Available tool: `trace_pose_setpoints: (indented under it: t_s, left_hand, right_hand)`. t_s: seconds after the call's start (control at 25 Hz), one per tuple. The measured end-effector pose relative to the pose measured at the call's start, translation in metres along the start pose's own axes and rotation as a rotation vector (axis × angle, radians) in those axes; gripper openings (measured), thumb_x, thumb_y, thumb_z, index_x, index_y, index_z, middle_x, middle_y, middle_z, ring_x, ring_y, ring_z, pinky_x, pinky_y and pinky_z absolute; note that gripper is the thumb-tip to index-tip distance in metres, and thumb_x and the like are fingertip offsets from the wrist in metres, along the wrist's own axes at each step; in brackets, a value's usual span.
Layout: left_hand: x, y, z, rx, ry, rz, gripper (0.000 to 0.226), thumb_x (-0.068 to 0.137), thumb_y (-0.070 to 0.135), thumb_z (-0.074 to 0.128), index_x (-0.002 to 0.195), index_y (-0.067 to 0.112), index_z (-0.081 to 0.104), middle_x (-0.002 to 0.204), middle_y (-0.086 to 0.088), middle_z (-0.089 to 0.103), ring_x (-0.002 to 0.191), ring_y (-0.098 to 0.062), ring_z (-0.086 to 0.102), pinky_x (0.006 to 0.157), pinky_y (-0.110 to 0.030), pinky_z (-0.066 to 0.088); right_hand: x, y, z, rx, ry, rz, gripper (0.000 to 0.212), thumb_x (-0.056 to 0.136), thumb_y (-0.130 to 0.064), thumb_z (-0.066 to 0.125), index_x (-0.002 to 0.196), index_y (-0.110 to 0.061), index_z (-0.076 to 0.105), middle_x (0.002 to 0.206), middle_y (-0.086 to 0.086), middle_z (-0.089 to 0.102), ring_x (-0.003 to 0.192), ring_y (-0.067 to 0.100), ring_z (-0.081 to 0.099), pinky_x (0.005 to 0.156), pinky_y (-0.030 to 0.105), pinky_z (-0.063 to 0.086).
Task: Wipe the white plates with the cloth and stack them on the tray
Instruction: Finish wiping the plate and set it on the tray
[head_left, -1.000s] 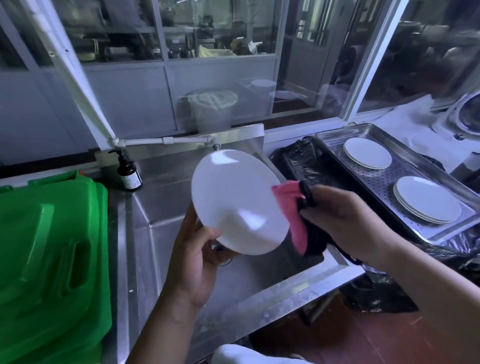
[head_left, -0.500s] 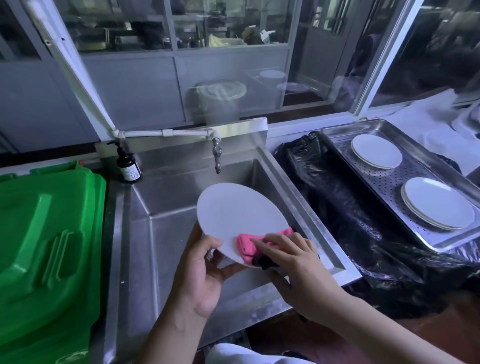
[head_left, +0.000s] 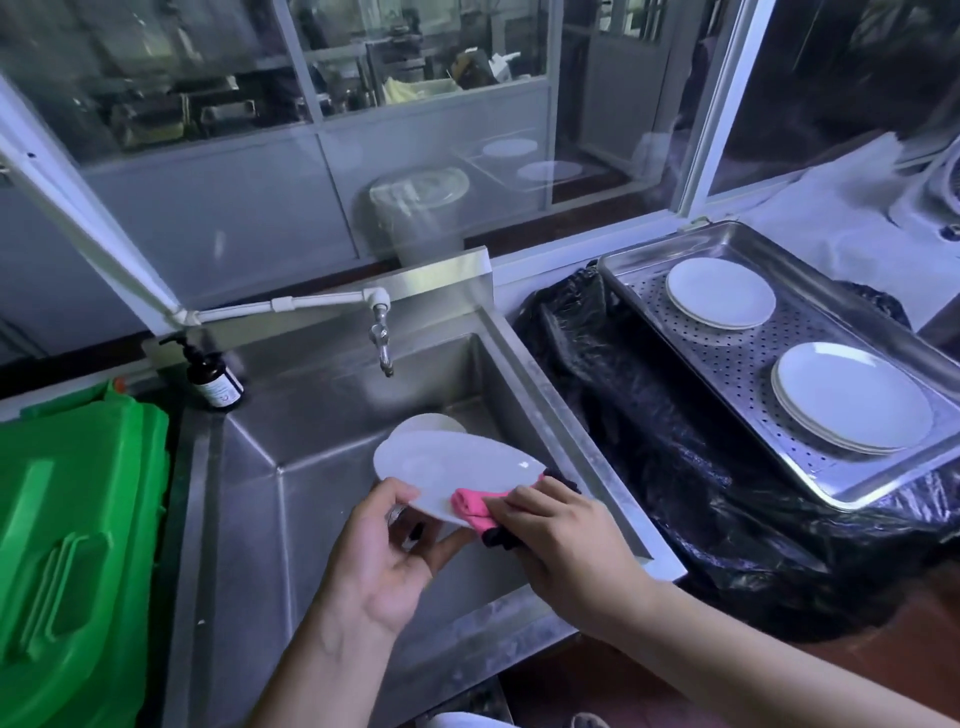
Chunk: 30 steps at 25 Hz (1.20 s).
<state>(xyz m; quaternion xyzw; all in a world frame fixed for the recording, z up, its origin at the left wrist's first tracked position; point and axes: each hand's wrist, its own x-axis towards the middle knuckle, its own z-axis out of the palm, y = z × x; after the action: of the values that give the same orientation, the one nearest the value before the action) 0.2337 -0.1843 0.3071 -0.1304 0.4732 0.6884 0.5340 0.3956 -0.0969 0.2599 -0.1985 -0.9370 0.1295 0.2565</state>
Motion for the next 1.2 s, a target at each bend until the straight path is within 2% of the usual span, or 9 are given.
trace_pose_setpoints:
  t_s: [0.16, 0.28, 0.36, 0.44, 0.6, 0.76, 0.88, 1.0, 1.2]
  left_hand:
    - [0.008, 0.007, 0.026, 0.161, -0.051, 0.057, 0.018, 0.093, 0.014, 0.065, 0.110, 0.009, 0.065, 0.099, -0.016, 0.067, 0.097, -0.028, 0.065, 0.059, -0.049, 0.063]
    - [0.020, 0.020, 0.034, 0.573, -0.052, 0.247, 0.041, 0.091, 0.027, 0.070, 0.130, 0.020, 0.063, 0.115, -0.008, 0.067, 0.112, -0.023, 0.062, 0.096, -0.053, 0.055]
    - [0.022, 0.033, 0.031, 0.778, 0.009, 0.427, 0.065, 0.080, 0.033, 0.080, 0.140, 0.028, 0.057, 0.132, -0.005, 0.060, 0.125, -0.018, 0.057, 0.112, -0.045, 0.040]
    - [0.021, 0.044, 0.021, 0.819, 0.041, 0.500, 0.089, 0.059, 0.047, 0.085, 0.142, 0.035, 0.054, 0.138, -0.002, 0.054, 0.130, -0.015, 0.052, 0.117, -0.039, 0.032]
    - [-0.005, 0.056, 0.009, 0.665, -0.257, 0.329, 0.082, 0.066, 0.039, 0.088, 0.140, 0.020, 0.059, 0.128, -0.009, 0.065, 0.106, -0.020, 0.064, 0.091, -0.042, 0.052]
    - [-0.047, 0.049, 0.024, 0.577, -0.398, 0.311, 0.075, 0.048, 0.029, 0.101, 0.119, 0.028, 0.075, 0.112, -0.009, 0.074, 0.092, -0.024, 0.073, 0.071, -0.043, 0.063]
    - [-0.072, 0.044, 0.036, 0.571, -0.410, 0.332, 0.079, 0.040, 0.019, 0.103, 0.114, 0.030, 0.077, 0.111, -0.008, 0.076, 0.093, -0.026, 0.075, 0.070, -0.044, 0.064]
    - [-0.087, 0.036, 0.040, 0.584, -0.388, 0.380, 0.079, 0.040, 0.014, 0.102, 0.114, 0.028, 0.077, 0.114, -0.009, 0.075, 0.098, -0.026, 0.074, 0.070, -0.041, 0.063]
    - [-0.092, 0.017, 0.039, 0.615, -0.341, 0.479, 0.085, 0.054, 0.009, 0.095, 0.131, 0.030, 0.066, 0.131, -0.011, 0.068, 0.110, -0.029, 0.069, 0.082, -0.046, 0.060]
  right_hand:
    - [0.012, 0.020, -0.005, 0.257, 0.034, 0.200, 0.022, 0.085, -0.017, 0.061, 0.096, -0.033, 0.072, 0.079, -0.013, 0.060, 0.069, 0.012, 0.055, 0.056, 0.027, 0.042]
    - [0.026, 0.034, -0.016, 0.969, 0.093, 0.704, 0.017, 0.085, -0.006, 0.072, 0.077, -0.020, 0.074, 0.071, -0.005, 0.065, 0.063, 0.012, 0.059, 0.063, 0.034, 0.051]
    - [0.025, 0.047, -0.026, 1.391, 0.062, 0.925, 0.006, 0.086, 0.002, 0.069, 0.088, -0.001, 0.074, 0.082, 0.015, 0.071, 0.071, 0.028, 0.067, 0.067, 0.054, 0.058]
    - [0.018, 0.064, -0.037, 1.593, -0.001, 0.984, 0.019, 0.088, 0.001, 0.066, 0.107, 0.006, 0.070, 0.103, 0.024, 0.072, 0.087, 0.037, 0.070, 0.078, 0.055, 0.060]
    - [0.009, 0.086, -0.040, 1.874, -0.100, 0.886, 0.035, 0.081, -0.011, 0.073, 0.116, -0.004, 0.071, 0.119, 0.019, 0.069, 0.106, 0.034, 0.067, 0.100, 0.049, 0.050]
    - [0.017, 0.094, -0.037, 2.136, -0.181, 0.829, 0.062, 0.055, -0.014, 0.097, 0.112, -0.004, 0.075, 0.125, 0.017, 0.068, 0.111, 0.030, 0.068, 0.104, 0.050, 0.049]
    - [0.023, 0.094, -0.040, 2.201, -0.258, 0.831, 0.074, 0.045, -0.011, 0.101, 0.112, 0.001, 0.073, 0.123, 0.020, 0.068, 0.105, 0.032, 0.070, 0.089, 0.049, 0.058]
    - [0.032, 0.091, -0.052, 2.018, -0.405, 0.787, 0.048, 0.077, -0.017, 0.082, 0.119, 0.001, 0.068, 0.102, 0.019, 0.073, 0.084, 0.028, 0.073, 0.070, 0.043, 0.059]
    - [0.046, 0.102, -0.069, 1.509, -0.297, 0.867, 0.023, 0.097, 0.006, 0.051, 0.111, 0.006, 0.068, 0.099, 0.024, 0.074, 0.090, 0.038, 0.073, 0.084, 0.044, 0.057]
